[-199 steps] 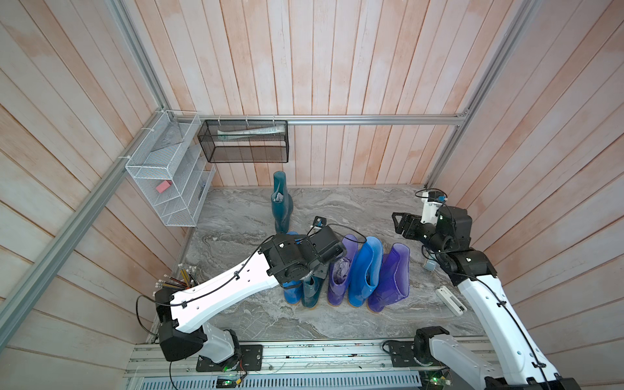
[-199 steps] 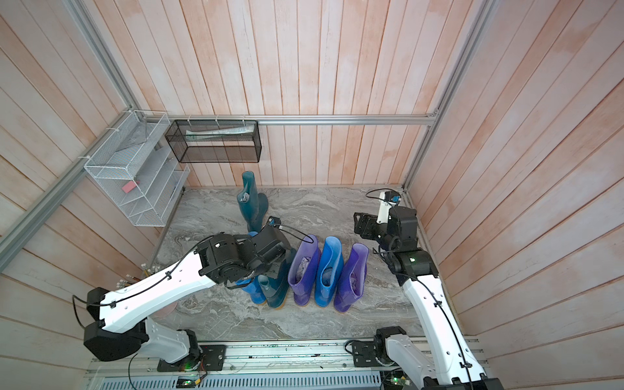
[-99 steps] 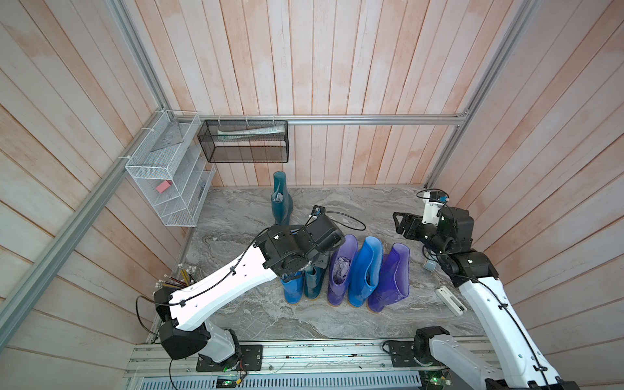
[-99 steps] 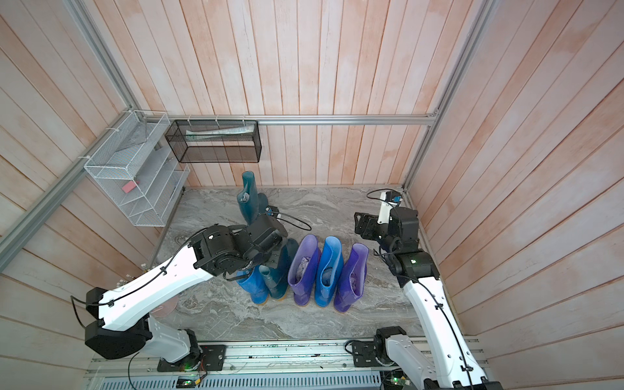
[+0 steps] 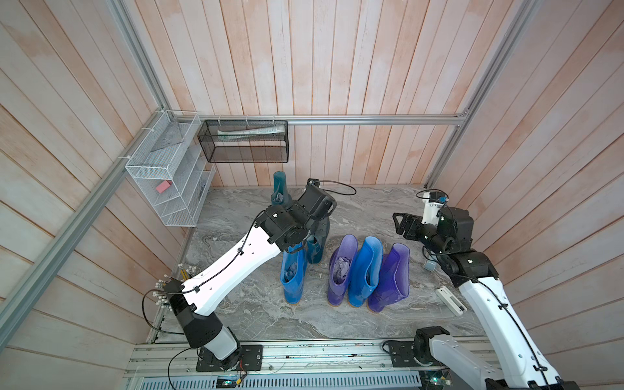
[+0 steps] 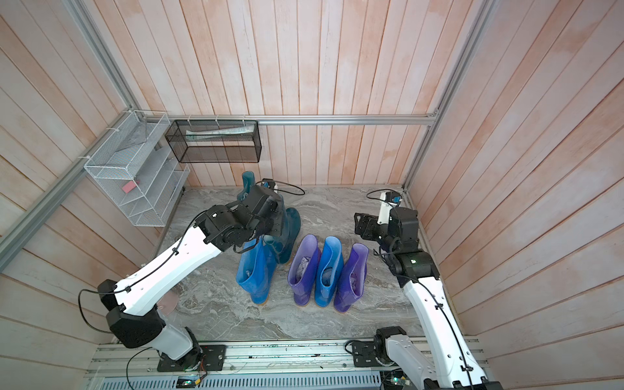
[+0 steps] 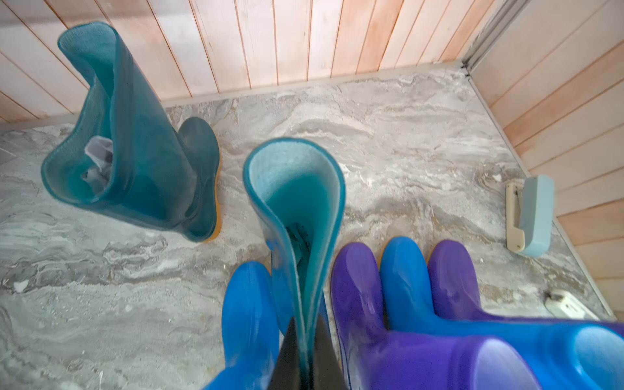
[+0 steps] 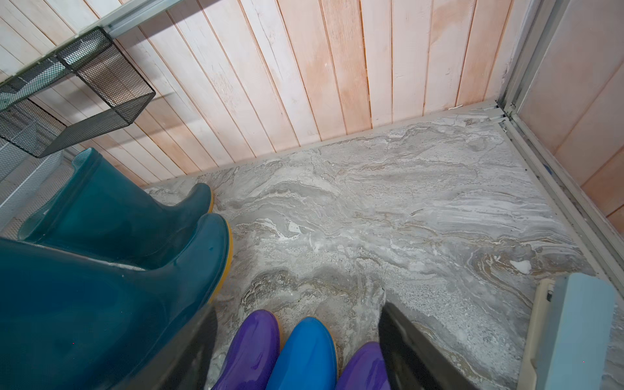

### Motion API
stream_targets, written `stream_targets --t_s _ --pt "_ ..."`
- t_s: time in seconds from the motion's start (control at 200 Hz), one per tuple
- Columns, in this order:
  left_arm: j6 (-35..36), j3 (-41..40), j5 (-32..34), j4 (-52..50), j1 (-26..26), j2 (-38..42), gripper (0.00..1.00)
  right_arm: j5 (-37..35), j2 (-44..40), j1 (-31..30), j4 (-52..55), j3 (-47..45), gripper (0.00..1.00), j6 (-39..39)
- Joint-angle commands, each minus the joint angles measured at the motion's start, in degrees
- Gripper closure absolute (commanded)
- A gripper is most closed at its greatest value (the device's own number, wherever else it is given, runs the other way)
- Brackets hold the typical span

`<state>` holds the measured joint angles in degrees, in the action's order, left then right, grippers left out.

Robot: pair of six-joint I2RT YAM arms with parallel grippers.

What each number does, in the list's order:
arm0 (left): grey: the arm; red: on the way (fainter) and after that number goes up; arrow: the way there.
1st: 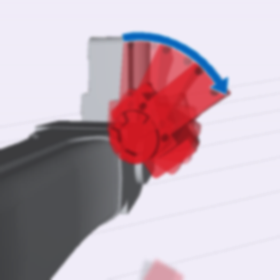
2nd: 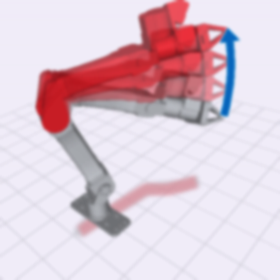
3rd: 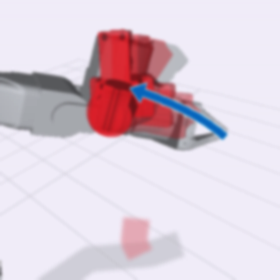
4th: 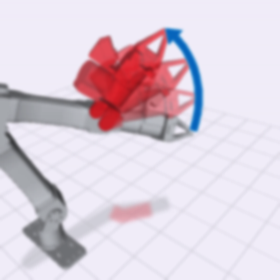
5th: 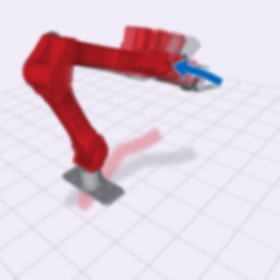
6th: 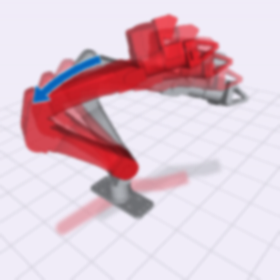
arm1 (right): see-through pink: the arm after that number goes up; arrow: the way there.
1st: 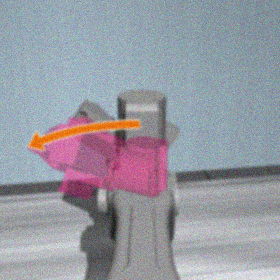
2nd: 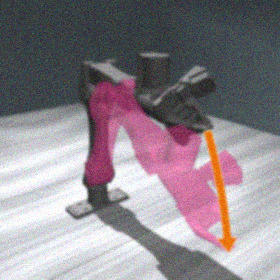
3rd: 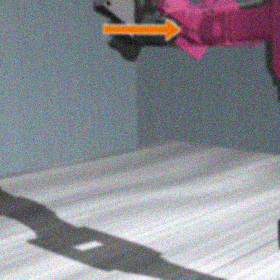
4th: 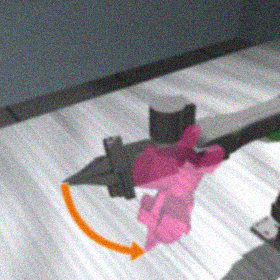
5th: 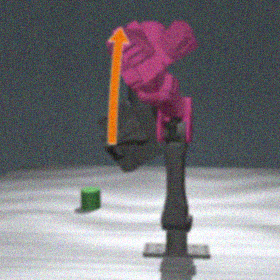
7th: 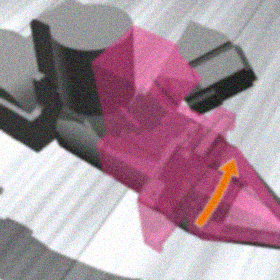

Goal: Match and arrange rain boots in pairs
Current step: Pick up the rain boot at the center of the board, then pair a pair of rain boots at the center of the board.

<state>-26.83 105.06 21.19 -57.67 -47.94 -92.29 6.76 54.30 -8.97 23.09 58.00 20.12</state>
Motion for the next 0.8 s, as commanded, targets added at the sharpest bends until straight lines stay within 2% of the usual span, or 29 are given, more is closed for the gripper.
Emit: stream_targets --t_s 0.0,0.335,0.475,0.795 --pt "2.98 3.68 -1.36 11.68 2.93 -0.11 1.00 0.57 -0.47 -0.26 1.32 0.45 0.23 -0.10" --pt "6.41 4.73 -5.27 22.70 10.36 -4.93 1.00 0.51 -1.95 -0.27 1.78 -0.81 0.23 -0.57" --pt "9.23 4.86 -6.09 26.68 11.97 -7.38 1.00 0.59 -1.93 -0.27 1.87 -1.00 0.23 -0.95" --pt "10.37 4.98 -7.93 29.62 17.28 -10.80 1.00 0.73 -2.14 -0.26 2.02 -2.10 0.23 -1.01"
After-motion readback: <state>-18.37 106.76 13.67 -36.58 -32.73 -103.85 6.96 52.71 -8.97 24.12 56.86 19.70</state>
